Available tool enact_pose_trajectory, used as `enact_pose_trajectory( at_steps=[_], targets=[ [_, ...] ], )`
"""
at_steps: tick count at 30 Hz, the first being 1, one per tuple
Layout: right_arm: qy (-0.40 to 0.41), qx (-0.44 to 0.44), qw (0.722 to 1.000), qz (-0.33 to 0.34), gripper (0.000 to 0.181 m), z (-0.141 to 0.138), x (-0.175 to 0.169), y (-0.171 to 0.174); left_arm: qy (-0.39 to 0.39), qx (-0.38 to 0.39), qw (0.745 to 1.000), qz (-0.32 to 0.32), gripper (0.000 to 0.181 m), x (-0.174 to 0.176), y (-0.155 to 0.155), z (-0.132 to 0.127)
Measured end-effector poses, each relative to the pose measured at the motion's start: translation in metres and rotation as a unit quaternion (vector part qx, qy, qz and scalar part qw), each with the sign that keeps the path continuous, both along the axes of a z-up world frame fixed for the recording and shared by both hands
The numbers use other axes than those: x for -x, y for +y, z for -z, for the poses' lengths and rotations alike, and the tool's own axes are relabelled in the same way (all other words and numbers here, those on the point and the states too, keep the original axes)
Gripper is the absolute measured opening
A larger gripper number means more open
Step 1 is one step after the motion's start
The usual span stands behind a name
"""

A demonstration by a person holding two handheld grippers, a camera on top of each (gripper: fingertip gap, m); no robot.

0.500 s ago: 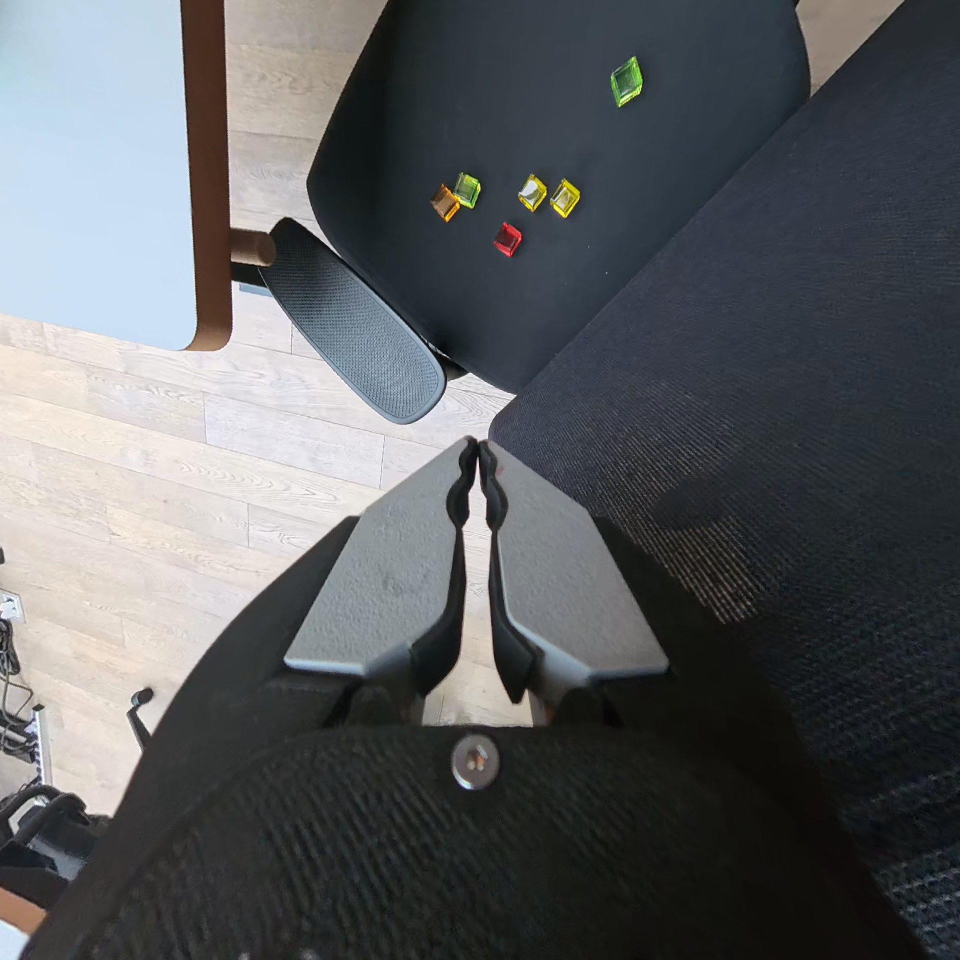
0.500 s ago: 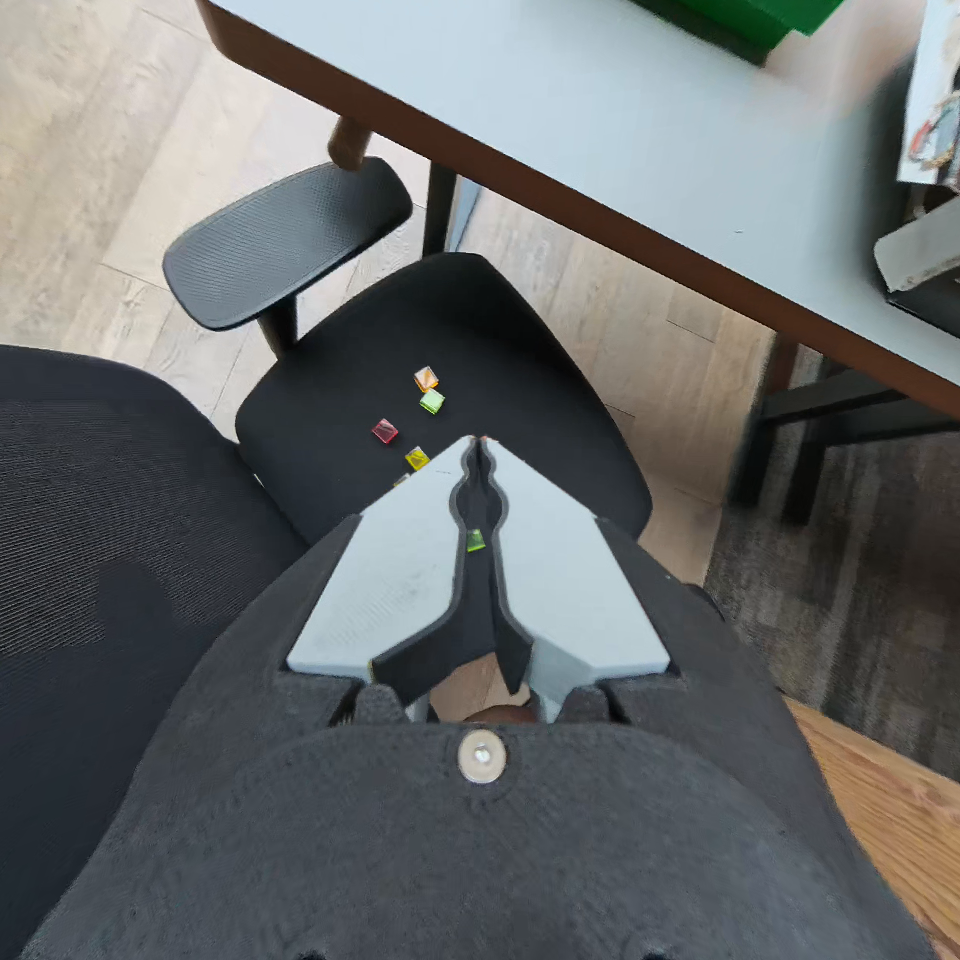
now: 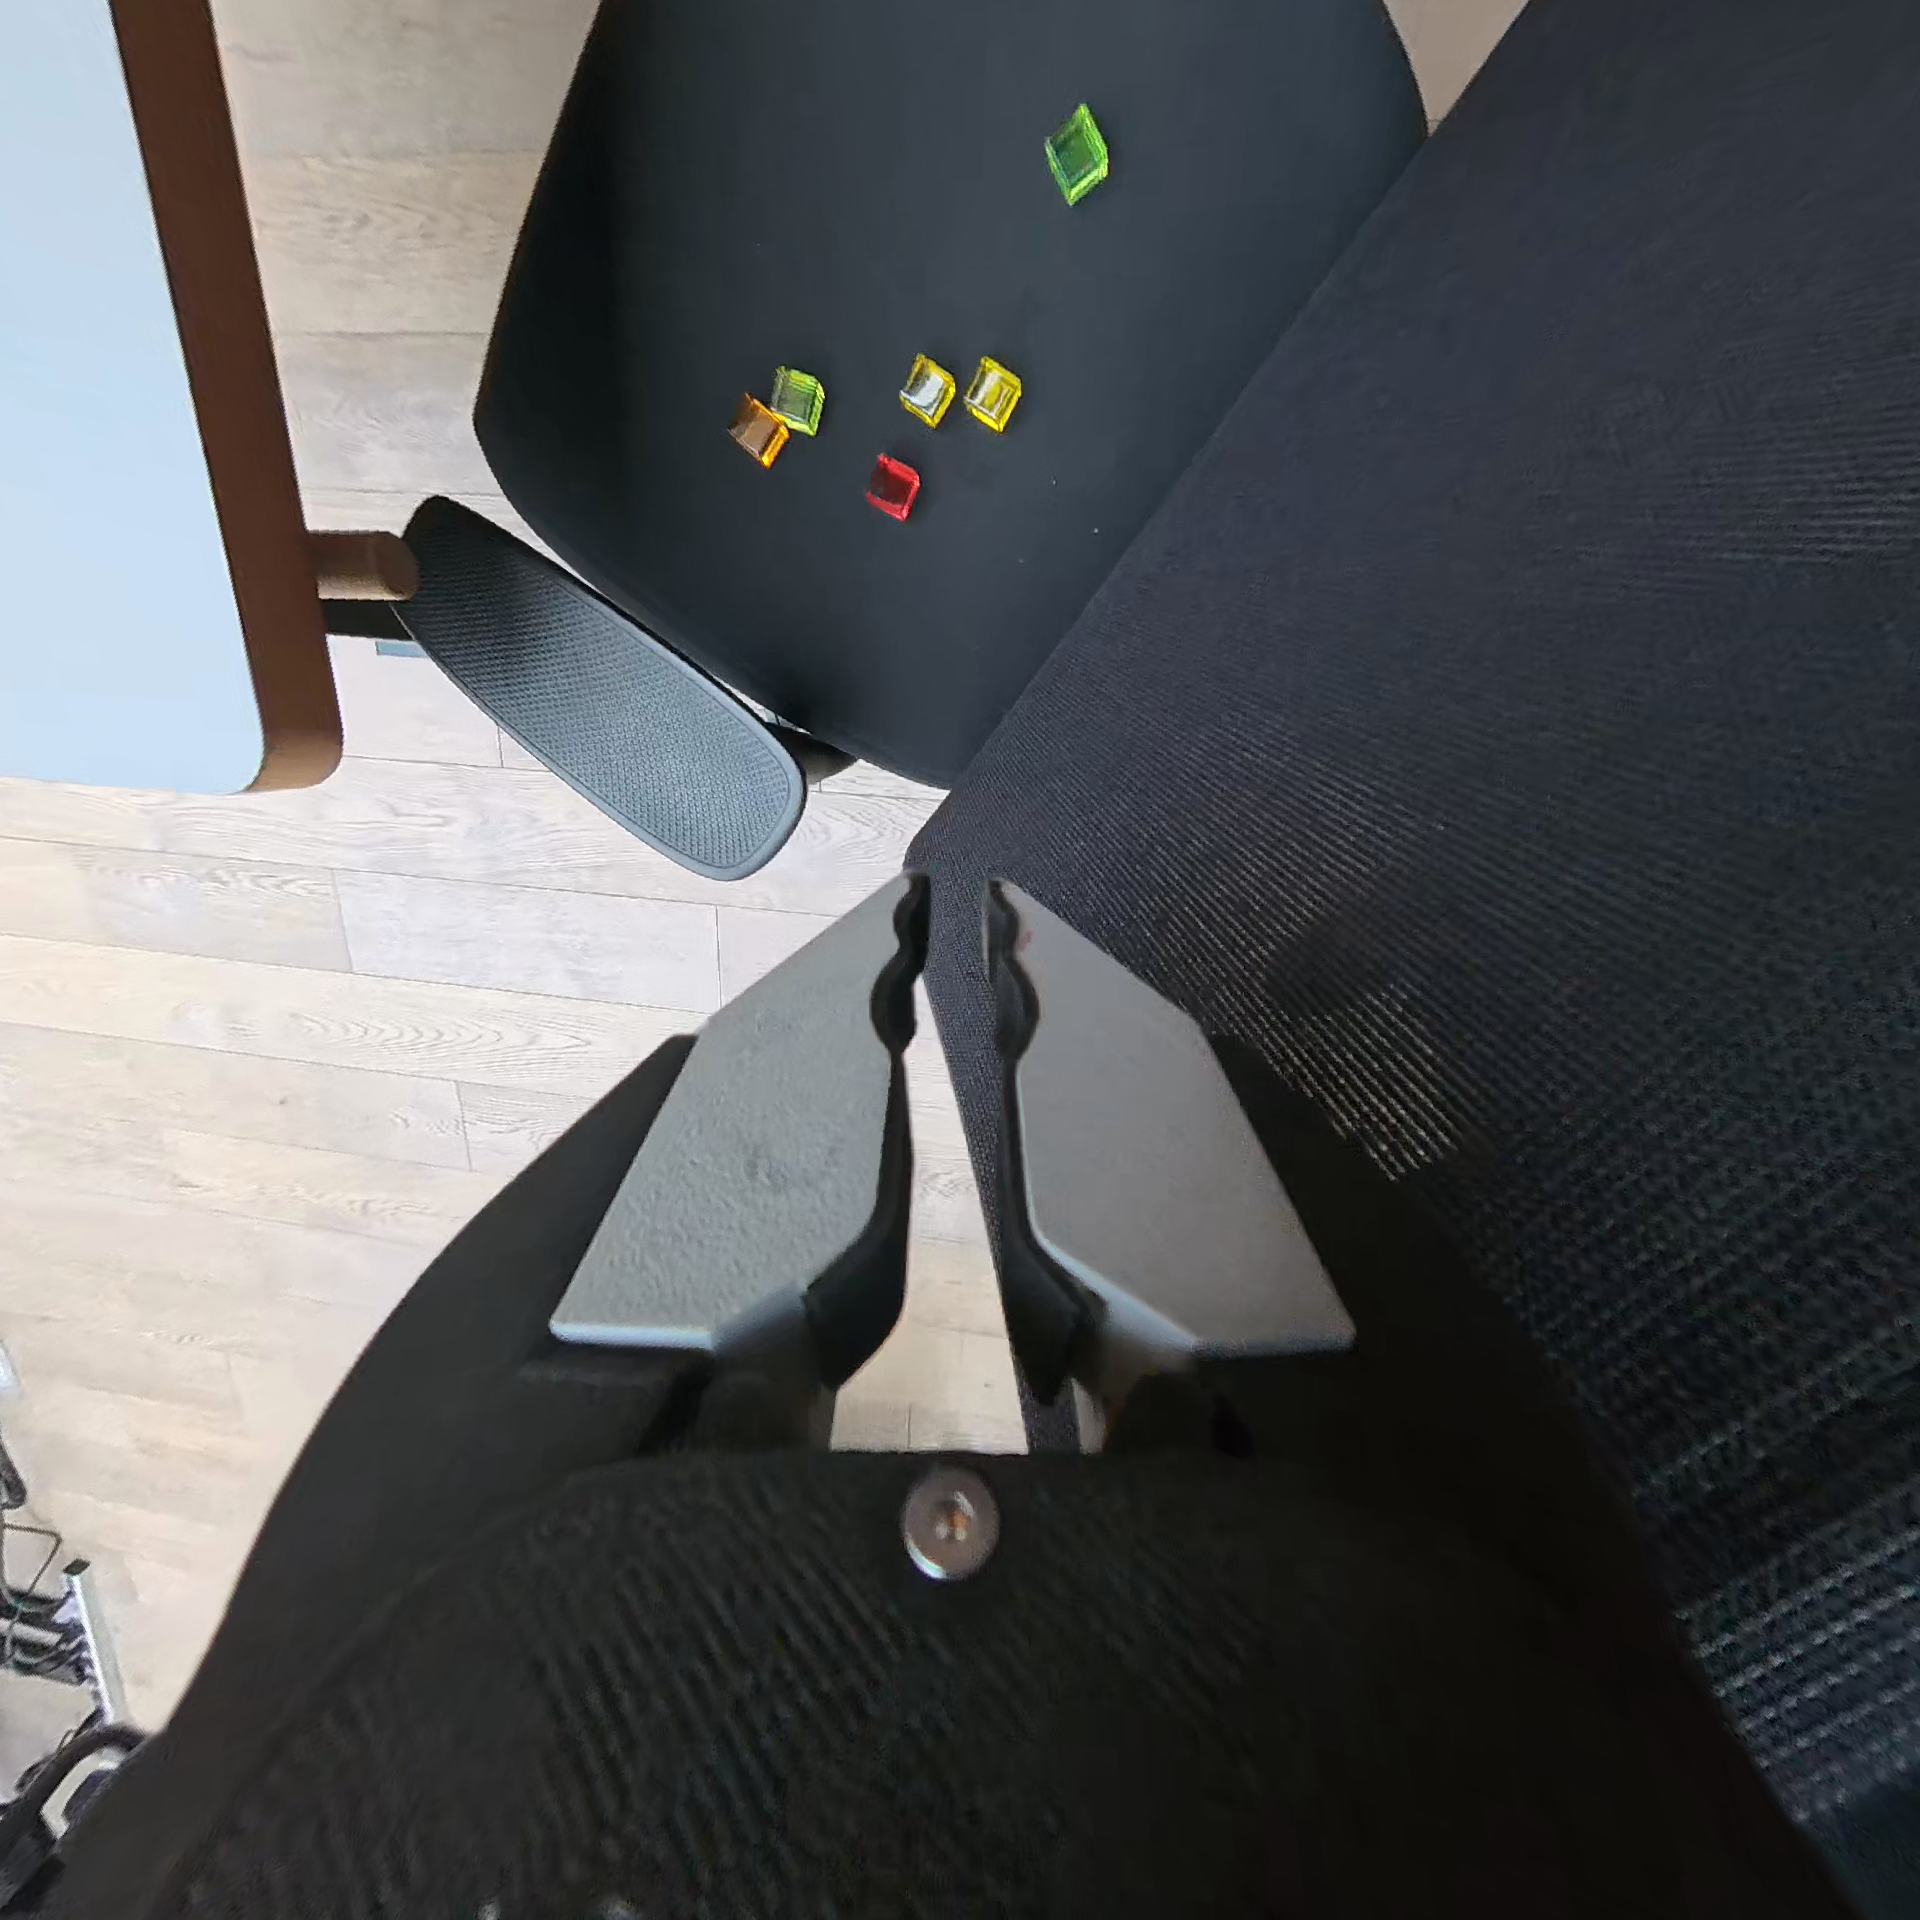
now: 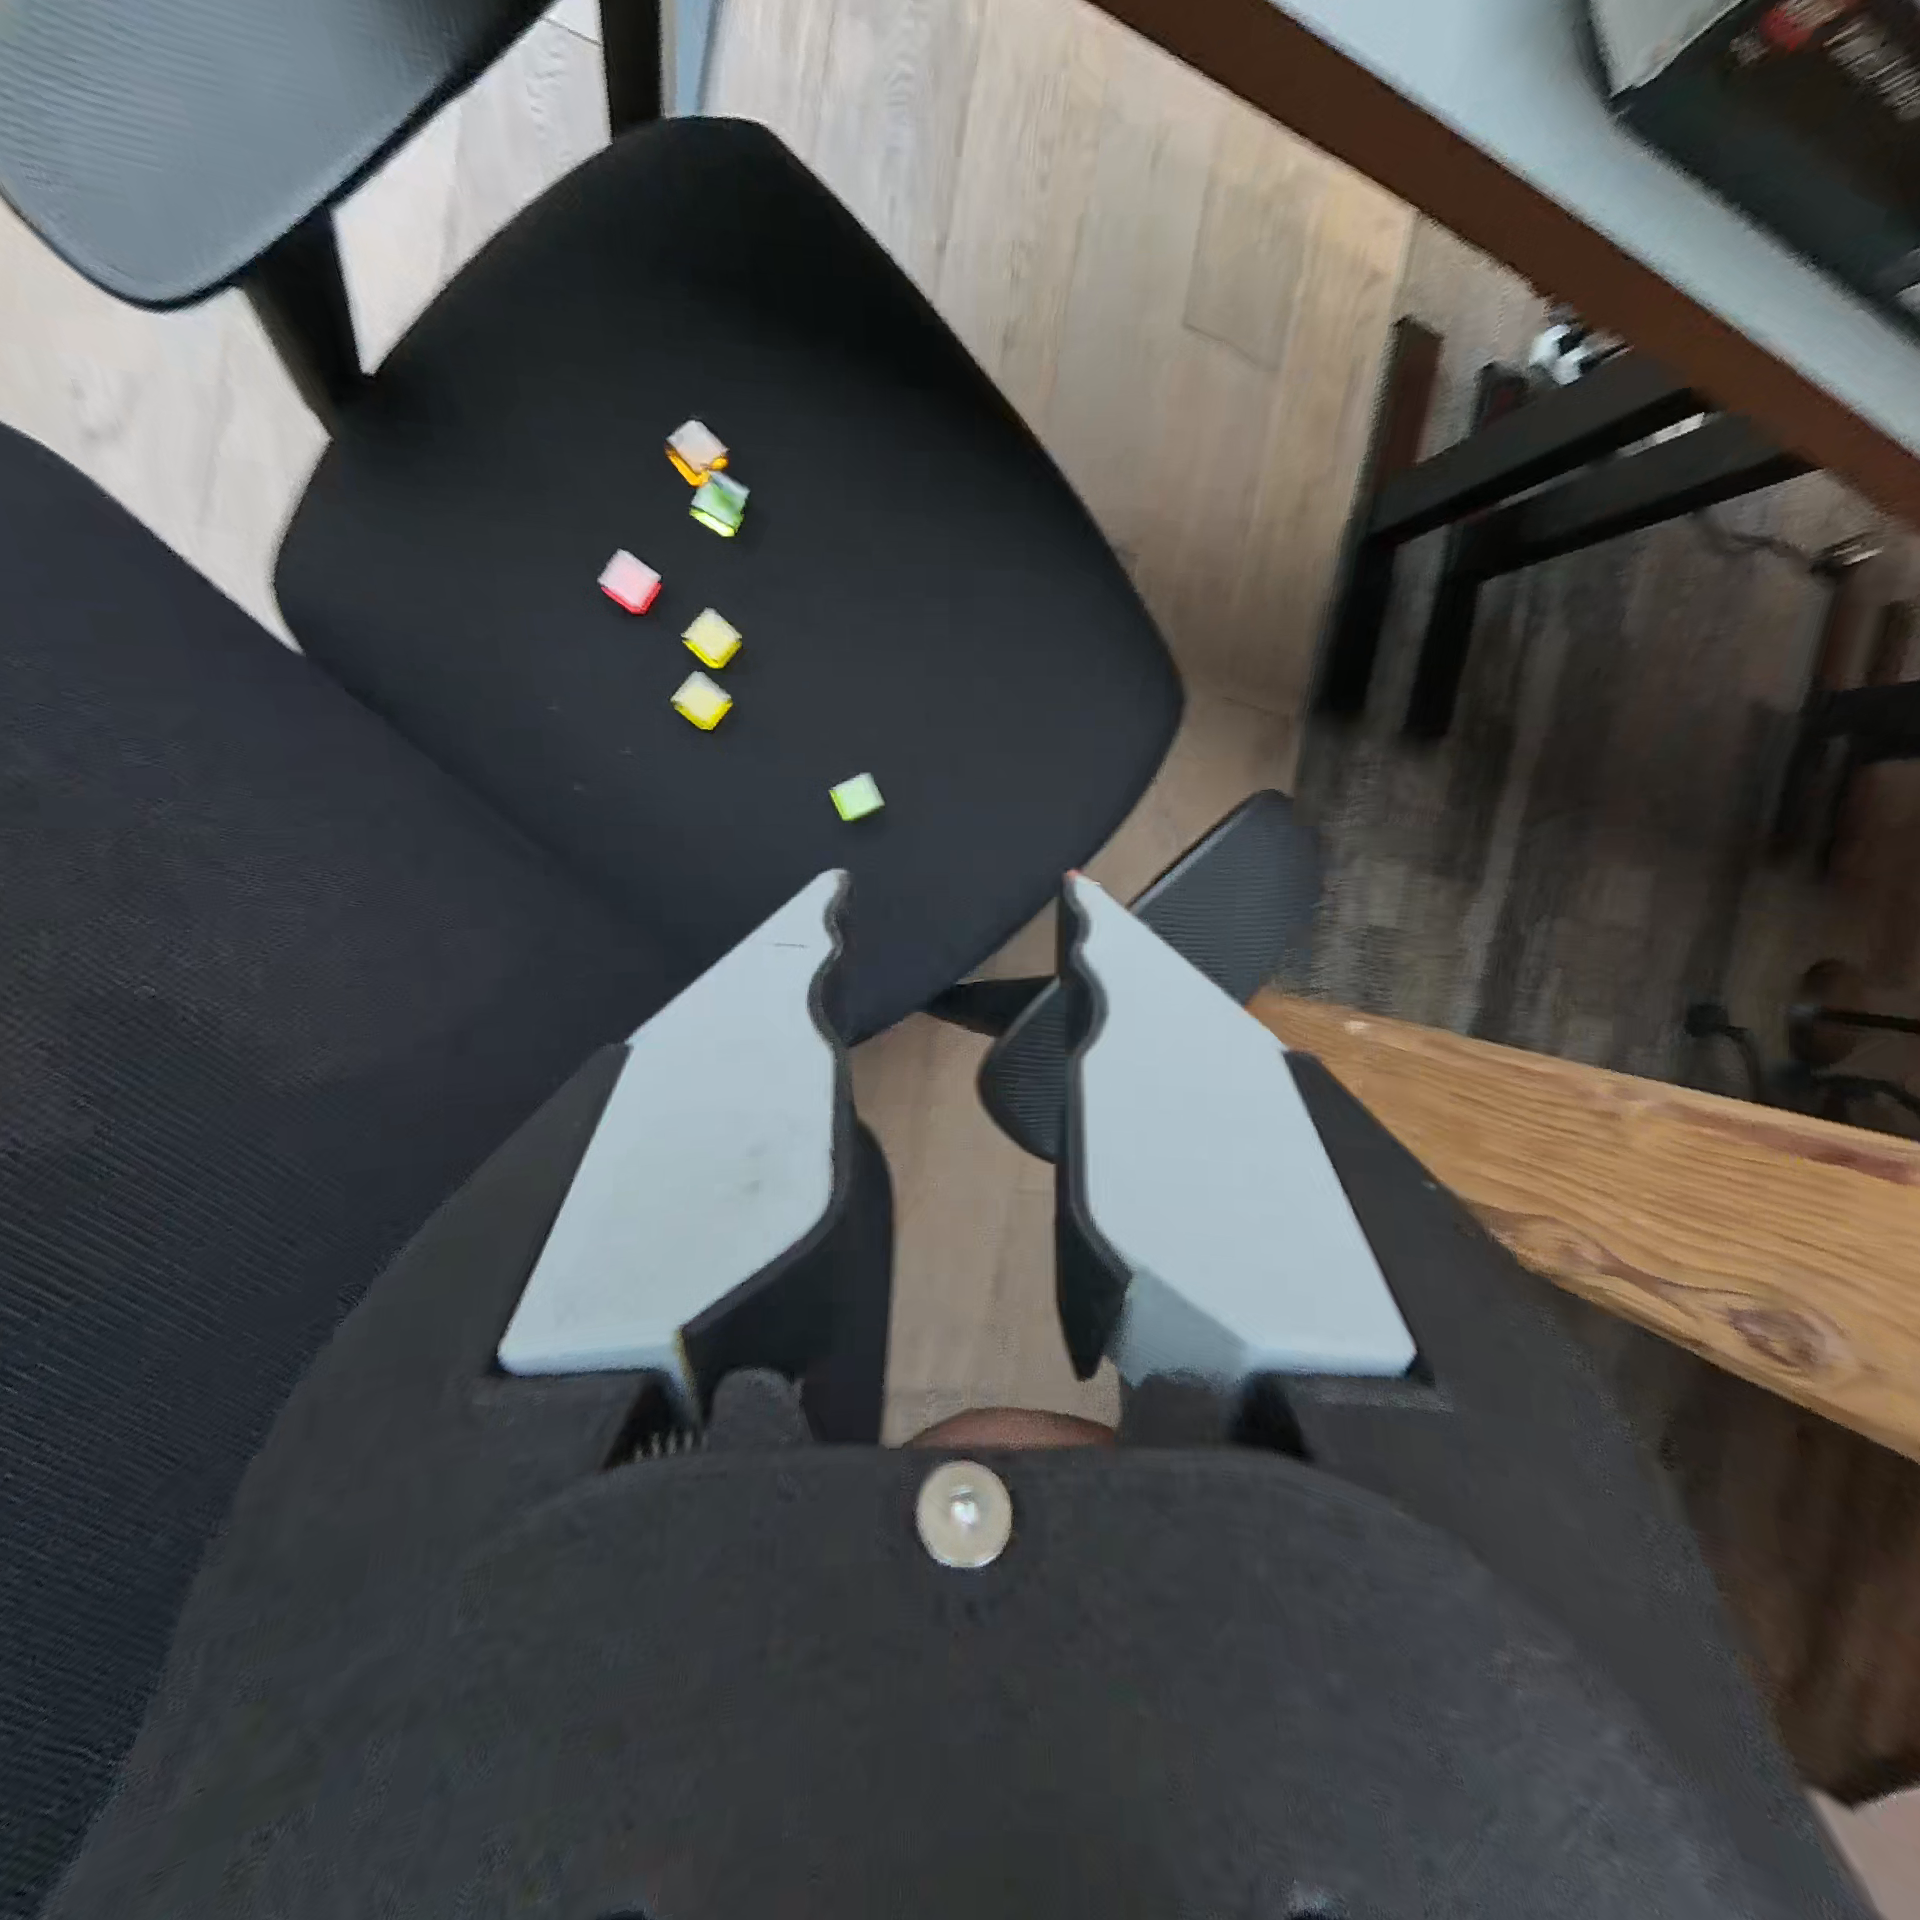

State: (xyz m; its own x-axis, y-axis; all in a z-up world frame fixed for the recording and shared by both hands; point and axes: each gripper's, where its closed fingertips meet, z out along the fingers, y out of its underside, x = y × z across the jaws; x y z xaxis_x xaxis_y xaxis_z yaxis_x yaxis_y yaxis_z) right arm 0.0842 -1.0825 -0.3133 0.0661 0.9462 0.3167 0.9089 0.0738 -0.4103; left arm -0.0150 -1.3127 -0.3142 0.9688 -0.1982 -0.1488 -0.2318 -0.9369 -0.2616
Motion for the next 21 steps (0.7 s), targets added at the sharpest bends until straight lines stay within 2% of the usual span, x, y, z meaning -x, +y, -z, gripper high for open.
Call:
enact_pose_trajectory(
  at_steps=[2, 6, 9, 12, 14, 21],
  targets=[
    [0.008, -0.021, 1.000, -0.010, 0.042, -0.012, -0.006, 0.006, 0.001, 0.008, 1.000, 0.003, 0.009, 0.000, -0.001, 0.002],
    [0.001, 0.030, 0.999, -0.018, 0.066, -0.013, -0.019, 0.005, -0.003, 0.025, 1.000, 0.018, 0.011, -0.005, -0.003, 0.006],
    [0.003, 0.057, 0.997, -0.048, 0.067, -0.015, -0.018, 0.004, -0.008, 0.046, 0.999, 0.022, 0.015, -0.007, -0.008, 0.010],
    [0.002, 0.054, 0.995, -0.088, 0.068, -0.017, -0.019, 0.014, -0.006, 0.058, 0.998, 0.028, 0.008, -0.007, -0.011, 0.013],
    [0.014, 0.069, 0.992, -0.108, 0.069, -0.013, -0.020, 0.020, -0.008, 0.068, 0.997, 0.022, 0.011, -0.007, -0.012, 0.015],
    [0.104, 0.172, 0.969, -0.144, 0.061, 0.022, -0.022, 0.030, -0.070, 0.159, 0.985, -0.007, 0.019, -0.012, -0.027, 0.027]
  ],
)
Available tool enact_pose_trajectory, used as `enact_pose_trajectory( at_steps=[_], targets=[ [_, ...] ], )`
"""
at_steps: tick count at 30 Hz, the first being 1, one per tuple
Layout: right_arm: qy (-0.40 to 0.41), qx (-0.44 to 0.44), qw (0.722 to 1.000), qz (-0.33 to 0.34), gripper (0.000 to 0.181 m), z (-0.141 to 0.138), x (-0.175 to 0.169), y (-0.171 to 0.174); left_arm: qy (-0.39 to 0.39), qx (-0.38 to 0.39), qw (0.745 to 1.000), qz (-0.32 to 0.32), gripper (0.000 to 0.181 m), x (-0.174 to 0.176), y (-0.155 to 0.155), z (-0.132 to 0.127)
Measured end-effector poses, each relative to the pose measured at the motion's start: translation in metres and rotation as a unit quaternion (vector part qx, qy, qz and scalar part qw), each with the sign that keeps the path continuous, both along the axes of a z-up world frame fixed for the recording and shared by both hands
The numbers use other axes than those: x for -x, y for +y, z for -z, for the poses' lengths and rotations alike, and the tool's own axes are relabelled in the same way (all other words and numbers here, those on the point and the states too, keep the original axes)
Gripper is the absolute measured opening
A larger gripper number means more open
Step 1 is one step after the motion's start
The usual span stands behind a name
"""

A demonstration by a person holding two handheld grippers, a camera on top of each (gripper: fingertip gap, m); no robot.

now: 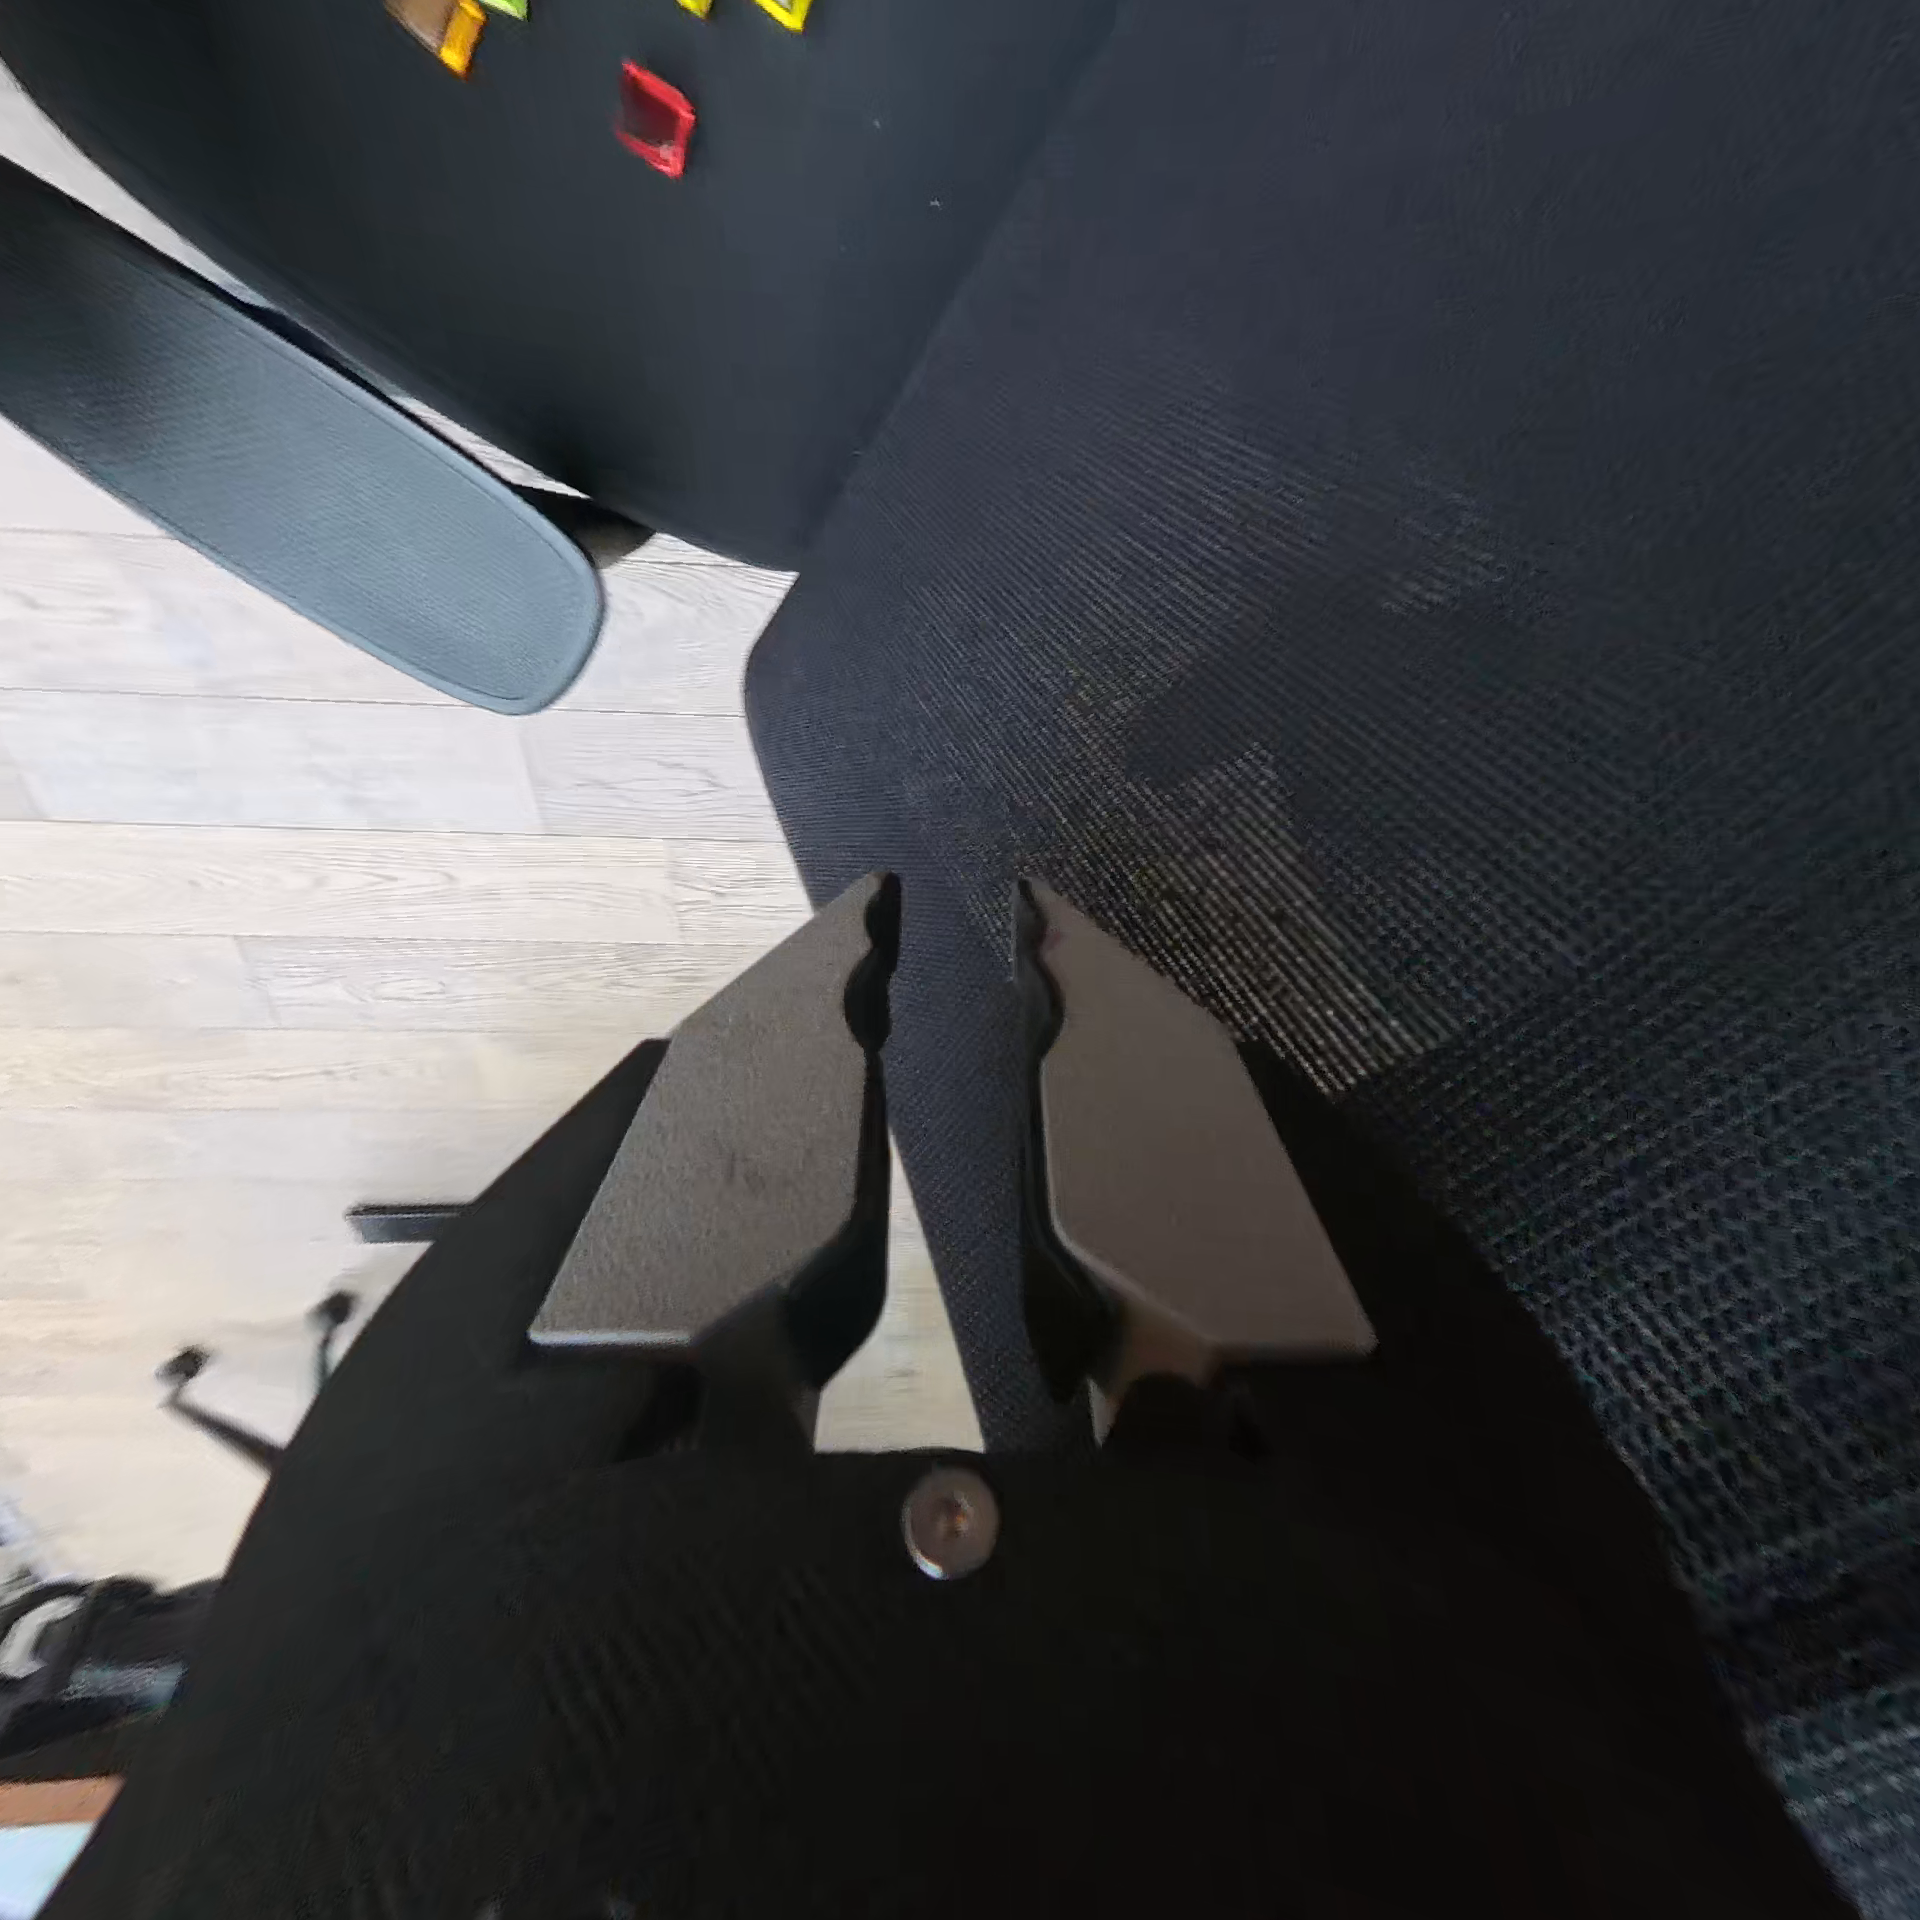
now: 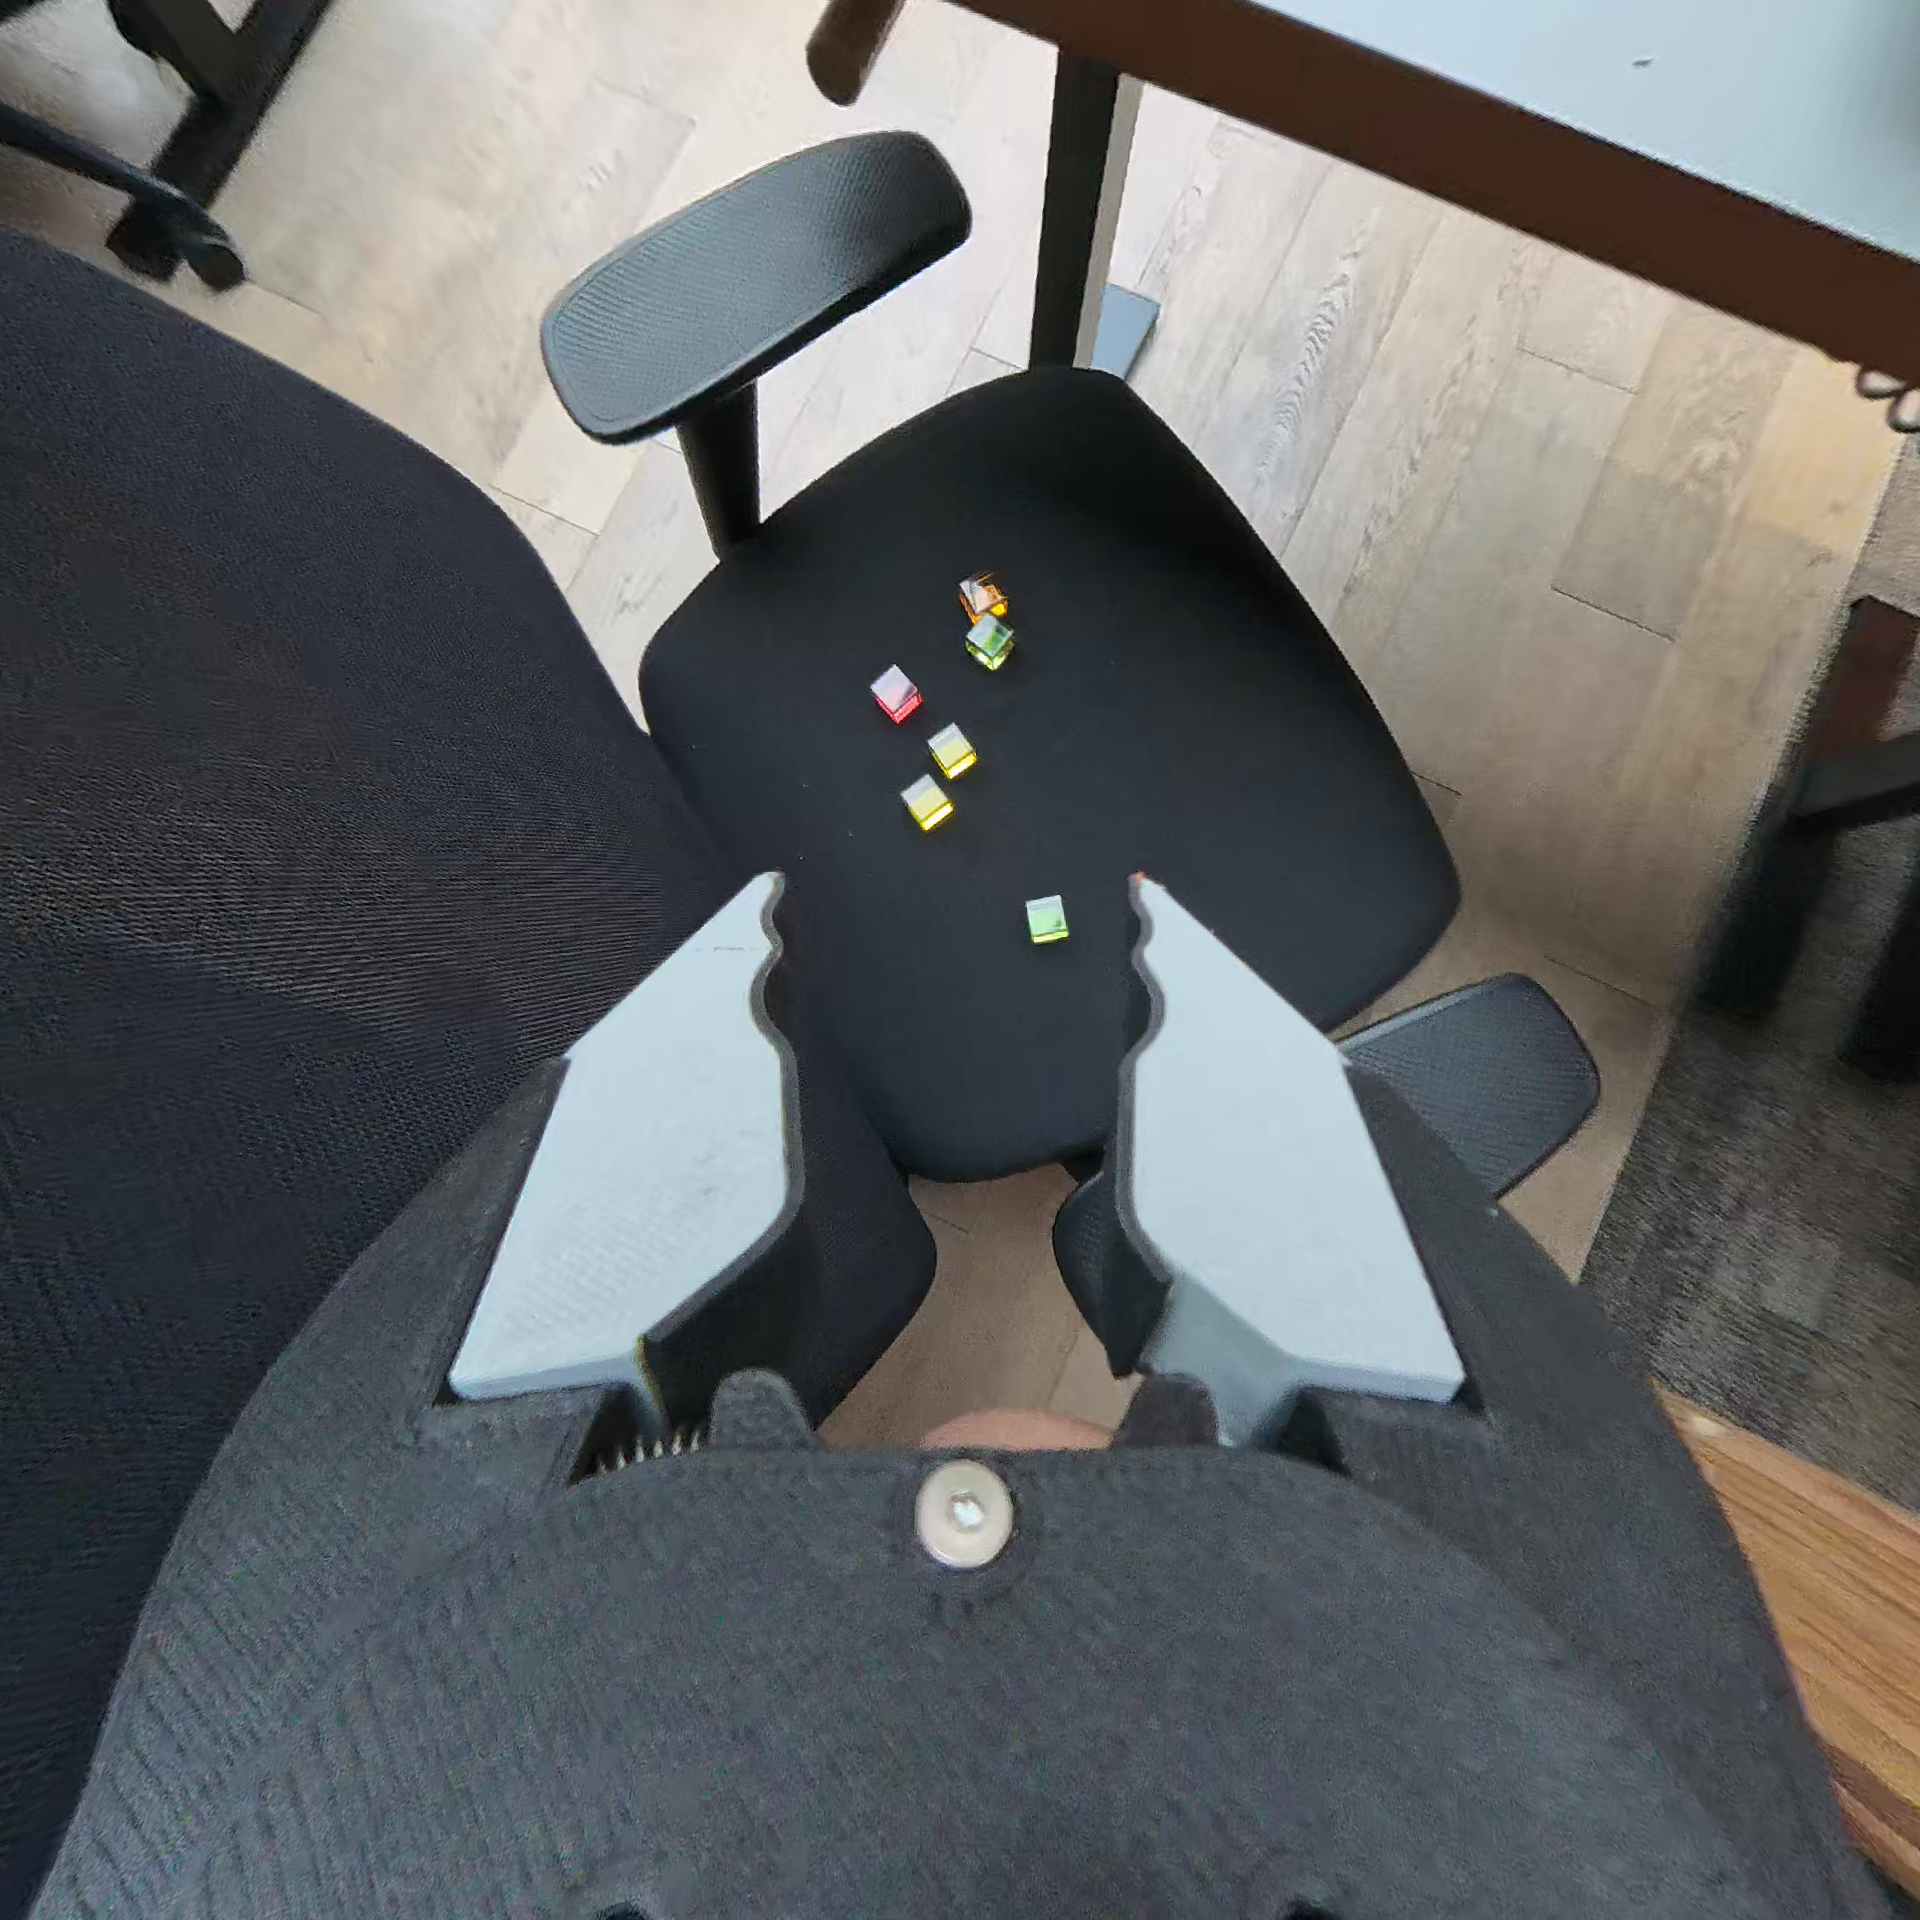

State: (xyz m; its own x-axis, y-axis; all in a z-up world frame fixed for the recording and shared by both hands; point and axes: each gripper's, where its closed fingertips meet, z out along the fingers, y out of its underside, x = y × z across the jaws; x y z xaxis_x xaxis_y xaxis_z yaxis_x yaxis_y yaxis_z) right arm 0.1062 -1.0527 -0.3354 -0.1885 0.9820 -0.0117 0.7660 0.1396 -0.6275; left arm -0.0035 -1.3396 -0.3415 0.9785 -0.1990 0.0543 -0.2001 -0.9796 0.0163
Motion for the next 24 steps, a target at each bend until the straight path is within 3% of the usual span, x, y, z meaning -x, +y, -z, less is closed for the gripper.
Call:
enact_pose_trajectory(
  at_steps=[6, 11, 14, 16, 19, 24],
  targets=[
    [-0.013, 0.068, 0.998, -0.007, 0.056, 0.042, 0.004, 0.003, -0.062, -0.010, 0.994, -0.086, 0.015, 0.010, 0.042, 0.007],
    [-0.016, 0.100, 0.995, -0.001, 0.053, 0.051, 0.021, 0.001, -0.066, -0.020, 0.994, -0.080, 0.012, 0.022, 0.099, 0.034],
    [-0.022, 0.101, 0.995, 0.004, 0.053, 0.045, 0.035, 0.000, -0.099, -0.068, 0.990, -0.079, 0.010, 0.013, 0.145, 0.040],
    [-0.025, 0.084, 0.996, 0.006, 0.053, 0.034, 0.041, 0.000, -0.141, -0.081, 0.984, -0.067, 0.009, -0.004, 0.160, 0.043],
    [-0.033, 0.050, 0.998, 0.014, 0.055, 0.010, 0.042, -0.001, -0.156, -0.085, 0.984, -0.005, 0.001, -0.016, 0.161, 0.045],
    [-0.060, 0.007, 0.998, 0.032, 0.054, -0.027, 0.037, -0.013, -0.115, -0.116, 0.985, 0.056, 0.004, 0.012, 0.166, 0.032]
  ],
)
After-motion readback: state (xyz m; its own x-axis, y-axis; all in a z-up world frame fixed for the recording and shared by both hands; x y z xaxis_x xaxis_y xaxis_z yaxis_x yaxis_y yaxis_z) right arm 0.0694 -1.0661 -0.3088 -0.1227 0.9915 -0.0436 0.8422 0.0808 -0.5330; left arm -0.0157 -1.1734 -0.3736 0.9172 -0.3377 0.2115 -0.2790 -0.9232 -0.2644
